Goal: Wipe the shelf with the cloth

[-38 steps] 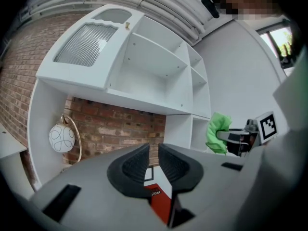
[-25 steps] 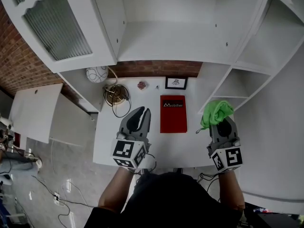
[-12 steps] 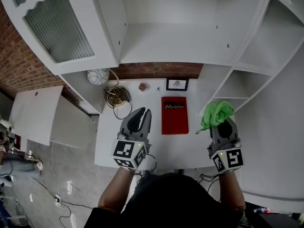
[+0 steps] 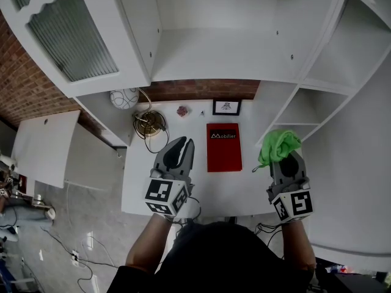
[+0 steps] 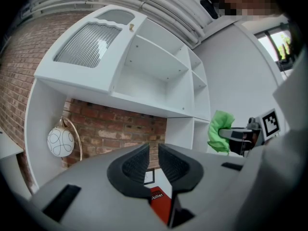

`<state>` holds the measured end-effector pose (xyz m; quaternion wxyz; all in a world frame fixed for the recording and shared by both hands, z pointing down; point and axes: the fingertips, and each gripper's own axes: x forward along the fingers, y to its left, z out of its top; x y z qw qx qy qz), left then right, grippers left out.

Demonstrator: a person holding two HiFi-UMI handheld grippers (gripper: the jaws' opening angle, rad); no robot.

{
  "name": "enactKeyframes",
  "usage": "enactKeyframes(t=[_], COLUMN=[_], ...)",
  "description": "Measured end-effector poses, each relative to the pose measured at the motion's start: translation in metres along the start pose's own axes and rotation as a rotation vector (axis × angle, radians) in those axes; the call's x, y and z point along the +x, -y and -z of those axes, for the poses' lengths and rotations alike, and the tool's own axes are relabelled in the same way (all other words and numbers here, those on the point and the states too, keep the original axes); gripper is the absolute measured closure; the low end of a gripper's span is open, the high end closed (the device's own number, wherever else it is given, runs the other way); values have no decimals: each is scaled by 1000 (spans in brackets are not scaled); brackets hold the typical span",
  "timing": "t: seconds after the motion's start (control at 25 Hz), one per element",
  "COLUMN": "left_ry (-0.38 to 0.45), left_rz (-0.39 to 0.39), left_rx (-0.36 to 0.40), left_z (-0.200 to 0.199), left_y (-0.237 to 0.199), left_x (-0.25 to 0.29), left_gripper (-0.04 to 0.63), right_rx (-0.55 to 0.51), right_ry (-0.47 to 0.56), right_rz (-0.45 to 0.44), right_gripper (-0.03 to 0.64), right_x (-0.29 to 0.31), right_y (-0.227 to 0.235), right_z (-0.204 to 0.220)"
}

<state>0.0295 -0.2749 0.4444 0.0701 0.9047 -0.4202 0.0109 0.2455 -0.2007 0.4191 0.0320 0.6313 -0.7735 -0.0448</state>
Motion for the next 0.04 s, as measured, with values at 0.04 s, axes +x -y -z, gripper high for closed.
enactKeyframes(t=[0.04], left_ry=[-2], left_rz=[0], left_rx=[0], left_z=[0], left_y=[0], left_x=[0], left_gripper=[538], right_rx=[0], right_ry=[0], right_rz=[1], right_gripper=[565], right_x=[0], right_y=[0], right_z=[0])
